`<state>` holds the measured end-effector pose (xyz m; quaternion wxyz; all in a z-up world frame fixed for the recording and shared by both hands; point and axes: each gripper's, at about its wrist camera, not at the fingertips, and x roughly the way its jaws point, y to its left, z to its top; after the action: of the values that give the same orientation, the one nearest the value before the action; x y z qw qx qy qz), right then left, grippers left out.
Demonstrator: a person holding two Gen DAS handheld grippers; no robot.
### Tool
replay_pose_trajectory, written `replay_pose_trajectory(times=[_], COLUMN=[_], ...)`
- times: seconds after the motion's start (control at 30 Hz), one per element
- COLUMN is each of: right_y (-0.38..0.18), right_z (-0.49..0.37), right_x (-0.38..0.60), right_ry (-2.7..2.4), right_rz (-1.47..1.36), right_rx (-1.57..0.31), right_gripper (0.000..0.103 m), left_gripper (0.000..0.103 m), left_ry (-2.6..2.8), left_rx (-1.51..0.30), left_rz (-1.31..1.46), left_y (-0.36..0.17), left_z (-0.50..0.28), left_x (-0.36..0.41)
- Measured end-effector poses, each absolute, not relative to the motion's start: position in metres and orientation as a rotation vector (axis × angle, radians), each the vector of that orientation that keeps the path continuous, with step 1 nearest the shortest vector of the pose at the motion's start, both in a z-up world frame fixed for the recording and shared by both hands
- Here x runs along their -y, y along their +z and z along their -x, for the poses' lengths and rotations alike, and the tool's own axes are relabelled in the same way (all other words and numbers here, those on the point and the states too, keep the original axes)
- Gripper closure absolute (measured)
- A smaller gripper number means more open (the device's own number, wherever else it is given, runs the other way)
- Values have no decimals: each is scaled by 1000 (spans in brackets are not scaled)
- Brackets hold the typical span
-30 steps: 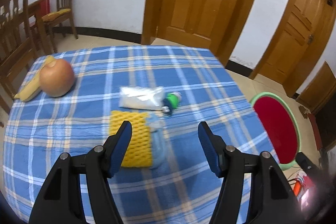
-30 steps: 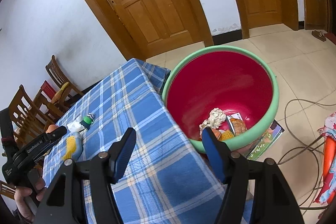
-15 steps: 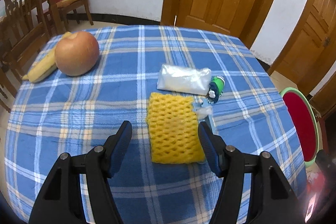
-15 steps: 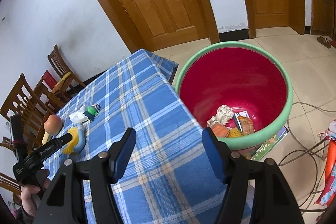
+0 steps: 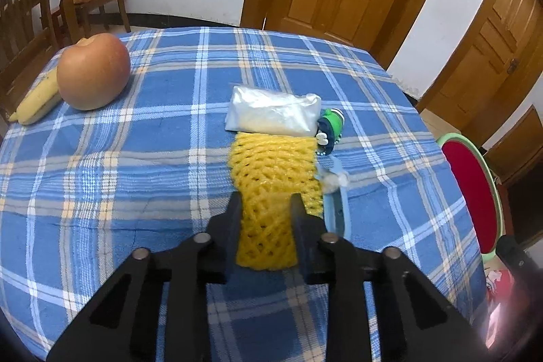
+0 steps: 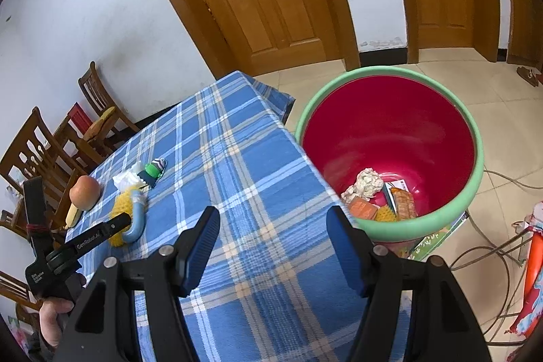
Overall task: Collect trash
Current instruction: 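Grasp the small white-blue piece with the right tool while the left tool holds the foam net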
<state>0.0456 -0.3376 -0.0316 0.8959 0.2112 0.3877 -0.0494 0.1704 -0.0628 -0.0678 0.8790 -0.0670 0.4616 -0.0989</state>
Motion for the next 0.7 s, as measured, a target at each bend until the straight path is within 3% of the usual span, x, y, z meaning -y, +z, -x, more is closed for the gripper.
replay_pose_trajectory(times=[0.03, 0.07, 0.7], right_y=[-31, -31, -33], right_z=[-47, -48, -90], right_x=[335, 332, 250], right_ry=[-97, -92, 107], right_rz=[-432, -427, -320], right_rx=[-806, -808, -872], right_gripper=[35, 35, 35], left_gripper=[81, 91, 93], left_ry=[-208, -209, -153], left_rx=[-962, -962, -866], left_rz=[150, 157, 230], left_y=[-67, -67, -36], left_z=[-170, -170, -152], left_x=[61, 60, 10])
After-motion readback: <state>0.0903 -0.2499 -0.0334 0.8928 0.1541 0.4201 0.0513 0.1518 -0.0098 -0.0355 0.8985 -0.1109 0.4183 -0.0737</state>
